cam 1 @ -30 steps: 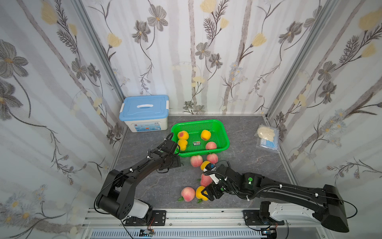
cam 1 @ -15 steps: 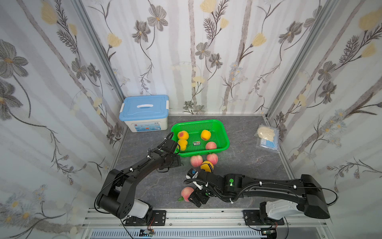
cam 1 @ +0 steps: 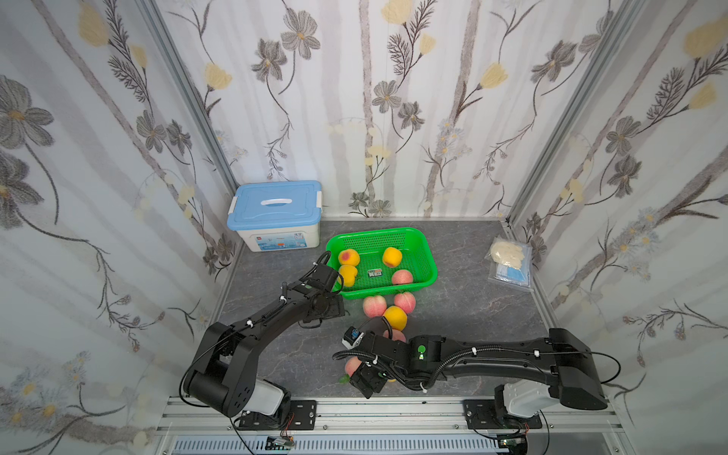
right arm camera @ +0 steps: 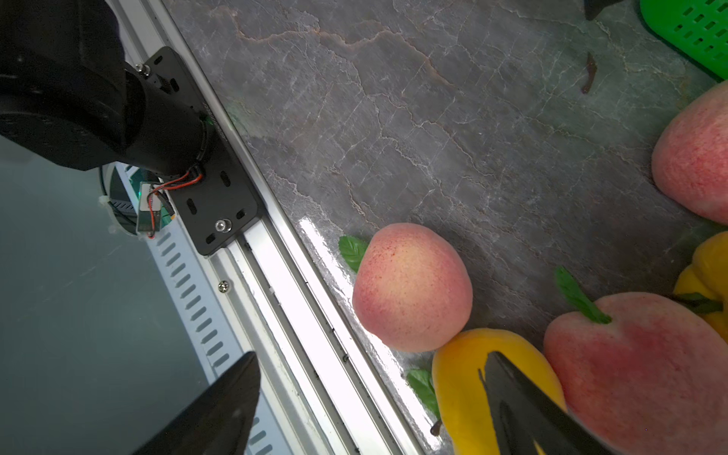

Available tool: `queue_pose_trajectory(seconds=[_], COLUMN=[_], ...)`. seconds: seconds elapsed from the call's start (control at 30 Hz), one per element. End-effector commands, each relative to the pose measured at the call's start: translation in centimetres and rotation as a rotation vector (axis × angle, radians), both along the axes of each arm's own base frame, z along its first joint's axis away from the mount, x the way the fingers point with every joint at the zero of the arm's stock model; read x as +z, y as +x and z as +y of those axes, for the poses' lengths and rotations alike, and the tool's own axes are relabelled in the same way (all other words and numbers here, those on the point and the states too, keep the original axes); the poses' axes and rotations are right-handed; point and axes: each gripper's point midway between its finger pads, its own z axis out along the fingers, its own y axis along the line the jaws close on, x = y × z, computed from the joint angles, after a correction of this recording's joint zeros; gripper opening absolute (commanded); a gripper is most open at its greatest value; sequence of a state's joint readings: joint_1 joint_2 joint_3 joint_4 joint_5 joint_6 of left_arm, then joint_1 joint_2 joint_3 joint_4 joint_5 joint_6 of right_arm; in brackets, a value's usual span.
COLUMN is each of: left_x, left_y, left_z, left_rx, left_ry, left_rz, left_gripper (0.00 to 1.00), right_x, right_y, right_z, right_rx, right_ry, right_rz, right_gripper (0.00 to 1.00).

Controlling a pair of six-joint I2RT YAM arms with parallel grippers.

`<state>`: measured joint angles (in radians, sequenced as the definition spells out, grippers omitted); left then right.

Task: Put the peaches into the basket
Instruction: Pick up the peach from the center of the board.

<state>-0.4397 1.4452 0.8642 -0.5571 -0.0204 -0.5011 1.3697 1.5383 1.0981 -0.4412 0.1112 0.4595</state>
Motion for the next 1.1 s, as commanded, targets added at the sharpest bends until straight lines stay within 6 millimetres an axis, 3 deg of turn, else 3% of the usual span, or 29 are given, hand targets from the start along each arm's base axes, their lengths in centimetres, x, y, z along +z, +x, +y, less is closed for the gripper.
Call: queue_pose_trajectory(seconds=[0.0,0.4,1.07], left_x=[-0.1,-1.1,-1.7], left_y=[-0.1,-0.3,-0.4], left_z=[0.4,0.9,1.2], left_rx=[0.002,0.015,0.018], left_ry=[0.021,0.06,0.073], left_rz=[0.008,0.039,0.057], left_gripper=[0.87,0.87,0.87], right_x=[-0.1,-2.8,-5.5], right_y=[1.1,1.0,1.4], right_z=[0.2,1.9,1.3], right_rx=[-0.035,-0.005,-0.021], right_ry=[-0.015,-0.085,-0.165], right_rz=[-0.055,-0.065,-0.091], right_gripper=[0.89,0.89,0.89])
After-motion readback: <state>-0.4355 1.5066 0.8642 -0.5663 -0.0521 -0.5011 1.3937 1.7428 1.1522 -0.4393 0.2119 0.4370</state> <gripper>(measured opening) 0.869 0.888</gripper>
